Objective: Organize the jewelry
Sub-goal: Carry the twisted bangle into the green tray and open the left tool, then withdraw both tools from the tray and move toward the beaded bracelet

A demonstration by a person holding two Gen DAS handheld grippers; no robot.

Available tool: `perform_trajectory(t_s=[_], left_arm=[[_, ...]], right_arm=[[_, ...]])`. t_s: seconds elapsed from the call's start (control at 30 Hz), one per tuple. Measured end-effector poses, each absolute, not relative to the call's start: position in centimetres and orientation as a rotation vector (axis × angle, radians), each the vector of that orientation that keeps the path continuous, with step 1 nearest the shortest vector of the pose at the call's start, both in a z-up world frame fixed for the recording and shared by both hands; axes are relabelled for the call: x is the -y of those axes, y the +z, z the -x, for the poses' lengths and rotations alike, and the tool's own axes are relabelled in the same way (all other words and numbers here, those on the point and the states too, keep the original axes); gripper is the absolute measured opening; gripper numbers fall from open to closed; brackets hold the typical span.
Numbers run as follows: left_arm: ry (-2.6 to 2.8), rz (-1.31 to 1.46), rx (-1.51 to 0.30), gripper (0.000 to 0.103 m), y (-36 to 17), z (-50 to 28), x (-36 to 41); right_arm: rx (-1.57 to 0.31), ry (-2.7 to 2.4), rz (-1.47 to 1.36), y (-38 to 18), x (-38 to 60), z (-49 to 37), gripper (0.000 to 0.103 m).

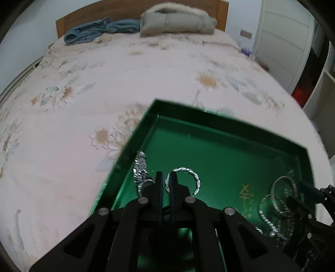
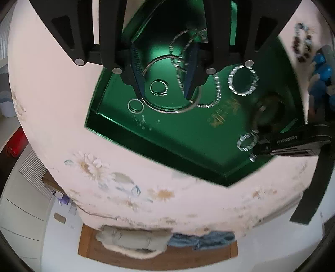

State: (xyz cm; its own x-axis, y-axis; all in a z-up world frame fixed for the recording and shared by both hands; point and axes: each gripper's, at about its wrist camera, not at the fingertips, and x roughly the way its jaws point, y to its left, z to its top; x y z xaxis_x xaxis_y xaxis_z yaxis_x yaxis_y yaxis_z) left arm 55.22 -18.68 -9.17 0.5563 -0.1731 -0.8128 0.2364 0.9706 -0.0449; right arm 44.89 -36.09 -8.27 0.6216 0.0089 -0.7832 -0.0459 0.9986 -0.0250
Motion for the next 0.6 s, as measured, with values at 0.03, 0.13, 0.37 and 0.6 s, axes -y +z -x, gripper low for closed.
perform_trajectory(t_s=[0.03,0.13,0.37,0.6], left_arm=[[-0.251,-0.057,-0.946,0.006,-8.5,-54.9,18.3],[-0.267,-0.028,-0.92,0.007,-6.1,-53.3,17.2],[-0.287,-0.02,-0.827,0.013,-0.9,-44.7,13.6],[-0.296,-0.047,-0.741,0.014,1.5,-33.9,11.0]], right_arm=[[-0.89,0.031,0.037,-7.6,36.1,-44.5,0.041],[-0.851,0.034,0.003,-5.4,36.2,-42.6,0.044],[-0.737,0.031,-0.069,-0.8,35.4,-34.1,0.056],[-0.714,0.016,-0.059,0.2,32.9,-23.7,0.057]])
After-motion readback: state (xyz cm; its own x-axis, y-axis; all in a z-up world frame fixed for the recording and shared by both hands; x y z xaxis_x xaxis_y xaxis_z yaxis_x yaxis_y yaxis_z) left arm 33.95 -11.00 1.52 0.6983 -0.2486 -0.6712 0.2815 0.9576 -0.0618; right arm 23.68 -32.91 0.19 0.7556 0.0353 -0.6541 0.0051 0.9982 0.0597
